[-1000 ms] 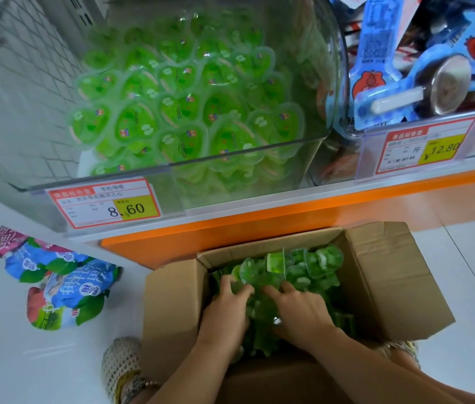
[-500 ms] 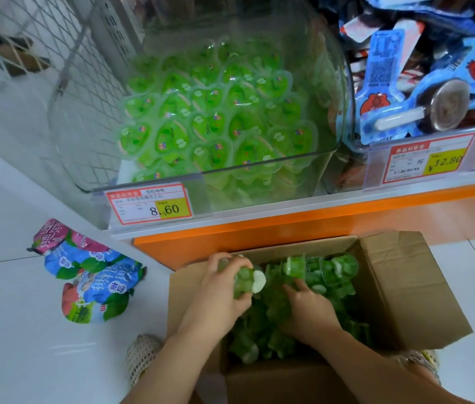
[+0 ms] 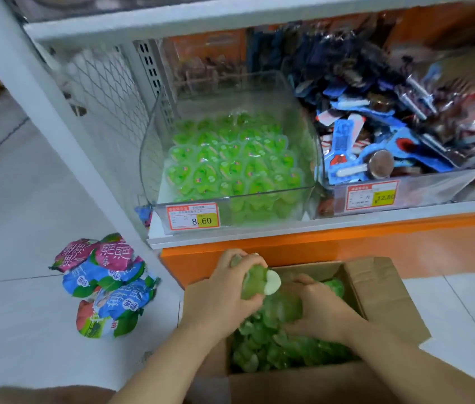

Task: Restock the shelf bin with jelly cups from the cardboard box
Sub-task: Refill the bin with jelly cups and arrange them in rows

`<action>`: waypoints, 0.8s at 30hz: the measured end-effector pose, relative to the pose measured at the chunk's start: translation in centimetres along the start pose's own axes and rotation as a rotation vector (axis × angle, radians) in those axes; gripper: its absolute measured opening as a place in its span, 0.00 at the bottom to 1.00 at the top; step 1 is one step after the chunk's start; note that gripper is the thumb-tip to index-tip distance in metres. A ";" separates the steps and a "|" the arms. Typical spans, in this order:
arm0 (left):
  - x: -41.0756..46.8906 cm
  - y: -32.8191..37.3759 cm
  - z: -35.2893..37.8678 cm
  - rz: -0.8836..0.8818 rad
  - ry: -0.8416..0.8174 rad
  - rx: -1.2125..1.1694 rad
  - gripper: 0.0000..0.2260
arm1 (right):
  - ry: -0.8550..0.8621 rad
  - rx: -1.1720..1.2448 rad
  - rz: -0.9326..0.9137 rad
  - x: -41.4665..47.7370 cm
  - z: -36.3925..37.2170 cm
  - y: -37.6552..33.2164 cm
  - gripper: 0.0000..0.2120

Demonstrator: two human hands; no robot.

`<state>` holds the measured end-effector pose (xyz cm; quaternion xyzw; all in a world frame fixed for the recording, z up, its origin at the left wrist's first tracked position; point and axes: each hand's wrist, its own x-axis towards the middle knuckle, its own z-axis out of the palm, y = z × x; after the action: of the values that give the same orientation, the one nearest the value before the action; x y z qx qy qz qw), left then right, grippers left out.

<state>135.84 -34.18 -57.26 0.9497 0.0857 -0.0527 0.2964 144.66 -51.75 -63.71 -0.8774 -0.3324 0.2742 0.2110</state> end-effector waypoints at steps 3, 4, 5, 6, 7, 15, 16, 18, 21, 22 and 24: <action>-1.3 1.9 -2.9 0.080 0.020 -0.134 0.20 | 0.105 -0.018 -0.149 -2.2 -4.7 -2.6 0.37; -1.8 2.6 -4.0 0.115 0.029 -0.165 0.20 | 0.144 -0.014 -0.192 -3.3 -6.3 -3.8 0.35; -2.2 3.3 -5.1 0.144 0.051 -0.196 0.20 | 0.186 -0.009 -0.224 -4.4 -8.0 -5.0 0.33; -2.7 4.0 -6.2 0.166 0.082 -0.234 0.20 | 0.229 -0.012 -0.249 -5.5 -9.5 -6.4 0.32; -3.1 4.6 -7.4 0.180 0.115 -0.283 0.20 | 0.273 -0.017 -0.269 -6.4 -10.8 -7.5 0.31; 2.7 6.0 -16.5 0.174 0.485 -0.305 0.17 | 0.519 -0.094 -0.266 -3.2 -18.5 -14.1 0.34; 4.1 5.5 -17.0 0.128 0.518 -0.266 0.18 | 0.525 -0.126 -0.241 -1.8 -19.1 -14.4 0.34; 6.4 4.4 -17.3 0.024 0.531 -0.179 0.19 | 0.522 -0.169 -0.185 1.0 -19.9 -14.7 0.34; 9.0 2.8 -16.9 -0.073 0.469 0.027 0.21 | 0.469 -0.213 -0.124 4.7 -20.1 -14.7 0.34; 9.9 2.4 -16.9 -0.098 0.449 0.086 0.21 | 0.446 -0.216 -0.105 5.7 -20.0 -14.7 0.34; 11.7 1.7 -17.1 -0.129 0.417 0.174 0.22 | 0.425 -0.199 -0.070 7.5 -19.8 -14.5 0.34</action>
<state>148.46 -24.29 -44.07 0.9546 0.2009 0.1186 0.1852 154.94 -40.26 -43.19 -0.9198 -0.3363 0.0419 0.1978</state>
